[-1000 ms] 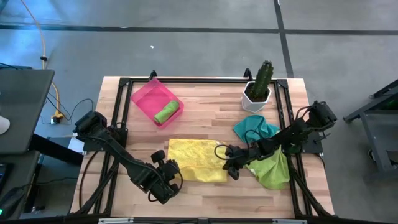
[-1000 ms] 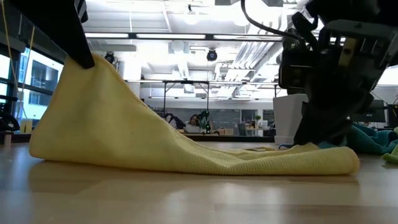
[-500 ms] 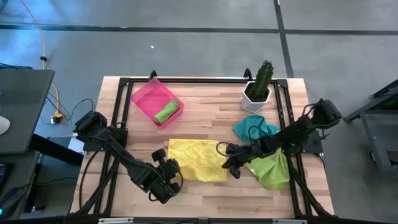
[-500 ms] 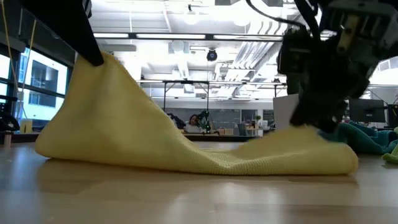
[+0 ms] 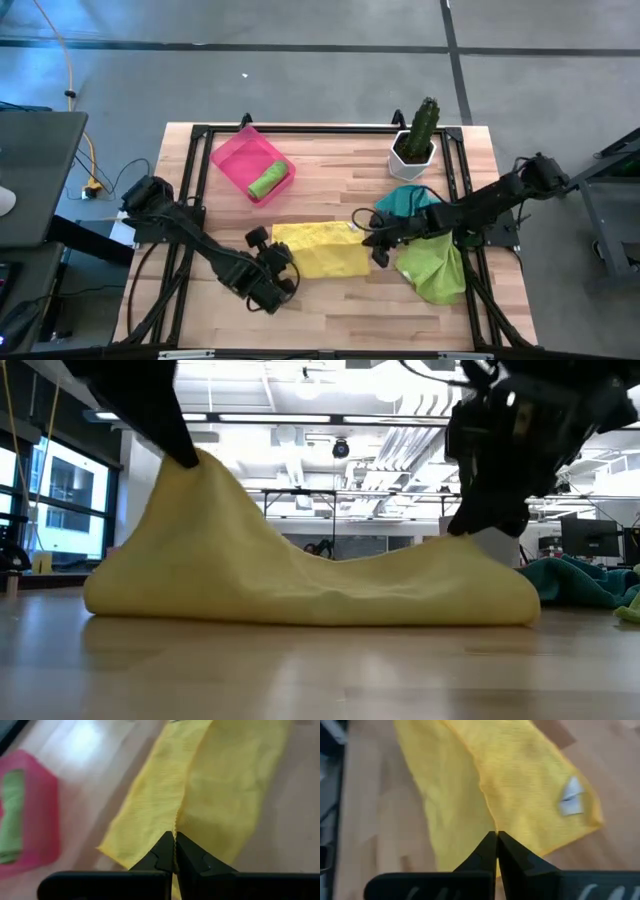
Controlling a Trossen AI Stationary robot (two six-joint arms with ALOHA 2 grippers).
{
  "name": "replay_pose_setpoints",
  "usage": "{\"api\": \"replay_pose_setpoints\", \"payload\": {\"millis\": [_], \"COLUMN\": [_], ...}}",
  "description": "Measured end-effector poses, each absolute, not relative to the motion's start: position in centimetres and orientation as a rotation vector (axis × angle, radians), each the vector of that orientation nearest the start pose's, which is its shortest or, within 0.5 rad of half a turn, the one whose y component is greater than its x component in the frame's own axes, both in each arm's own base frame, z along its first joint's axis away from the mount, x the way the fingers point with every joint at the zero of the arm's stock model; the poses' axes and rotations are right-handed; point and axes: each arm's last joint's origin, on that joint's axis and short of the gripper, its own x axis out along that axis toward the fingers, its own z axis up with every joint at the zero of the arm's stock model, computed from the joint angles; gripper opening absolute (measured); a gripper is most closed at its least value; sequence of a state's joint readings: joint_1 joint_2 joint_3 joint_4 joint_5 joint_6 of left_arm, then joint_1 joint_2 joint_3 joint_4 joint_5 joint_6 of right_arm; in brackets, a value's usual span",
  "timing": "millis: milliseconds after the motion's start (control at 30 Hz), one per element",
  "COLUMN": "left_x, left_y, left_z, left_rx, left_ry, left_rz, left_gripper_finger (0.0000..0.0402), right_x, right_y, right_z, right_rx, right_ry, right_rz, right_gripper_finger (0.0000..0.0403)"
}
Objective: Roll microfiber towels into tight, uniform cylinder then place into a basket
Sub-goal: Roll the yellow microfiber cloth
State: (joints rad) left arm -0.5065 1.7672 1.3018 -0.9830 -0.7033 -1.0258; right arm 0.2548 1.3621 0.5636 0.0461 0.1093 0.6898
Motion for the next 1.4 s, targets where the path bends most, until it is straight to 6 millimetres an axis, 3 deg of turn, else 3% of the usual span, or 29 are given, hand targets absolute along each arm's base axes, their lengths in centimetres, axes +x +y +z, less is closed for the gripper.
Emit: {"api": "replay_pose_setpoints", "payload": {"millis": [500,900,1000,1233,1400], "left_x": [30.9,31.2,31.3,31.6,31.6], "left_y": [-9.0,-7.7,-7.7,-7.5,-7.5], "left_z": [20.9,17.9,17.4,16.7,16.5], "left_rx": [-0.074,-0.115,-0.104,-0.099,-0.108], "left_ry": [1.04,1.172,1.185,1.203,1.226], "left_rz": [0.873,0.906,0.909,0.916,0.91], "left_gripper_finger": [0.0,0.0,0.0,0.0,0.0], "right_x": [24.6,25.4,25.6,25.8,26.3], "right_y": [1.8,1.6,1.6,1.5,2.3], "right_z": [15.8,13.2,13.1,14.4,15.5], "right_rx": [0.421,0.41,0.373,0.312,0.31], "right_ry": [0.738,0.828,0.818,0.749,0.719], "right_rz": [-0.327,-0.338,-0.332,-0.303,-0.227], "right_gripper_finger": [0.0,0.0001,0.0021,0.0112,0.0136]}}
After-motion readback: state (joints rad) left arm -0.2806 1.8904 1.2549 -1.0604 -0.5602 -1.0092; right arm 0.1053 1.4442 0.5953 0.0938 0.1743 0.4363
